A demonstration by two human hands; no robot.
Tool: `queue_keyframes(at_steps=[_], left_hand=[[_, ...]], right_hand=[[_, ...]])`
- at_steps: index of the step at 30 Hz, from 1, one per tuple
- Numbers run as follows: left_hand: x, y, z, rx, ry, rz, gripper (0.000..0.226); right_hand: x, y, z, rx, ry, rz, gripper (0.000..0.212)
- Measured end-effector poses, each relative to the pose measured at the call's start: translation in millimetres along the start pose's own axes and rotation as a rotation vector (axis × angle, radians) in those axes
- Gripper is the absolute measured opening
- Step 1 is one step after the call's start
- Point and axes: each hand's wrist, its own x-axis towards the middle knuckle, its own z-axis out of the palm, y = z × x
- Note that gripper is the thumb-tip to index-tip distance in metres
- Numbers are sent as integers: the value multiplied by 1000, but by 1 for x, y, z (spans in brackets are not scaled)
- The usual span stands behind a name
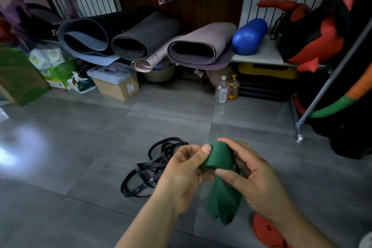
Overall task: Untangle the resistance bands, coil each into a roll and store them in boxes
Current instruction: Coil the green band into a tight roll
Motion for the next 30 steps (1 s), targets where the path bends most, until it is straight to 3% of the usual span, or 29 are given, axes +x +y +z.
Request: queue_keyframes(at_steps=[3,5,9,14,22,27,30], left_hand=[[9,-10,2,569,226,343,7],[10,-11,6,680,204,419,9],[11,-11,15,558,64,272,16],[13,-14,22,359,77,150,11],[16,-4,21,159,-4,57,7],[19,-2,19,-259,-95,-161,41],[18,0,13,-289,-163,-170,26]], right_hand=[[2,4,-9,-292,-10,-25,50],[5,6,-12,-391,-40,-33,54],[10,9,-16,-517,-67,-83,53],[12,17,-19,-461,-110,-15,69],[11,19,-22,-293,-11,55,66],[8,17,-18,-7,100,88,62],[9,14,-20,-215,135,5,47]])
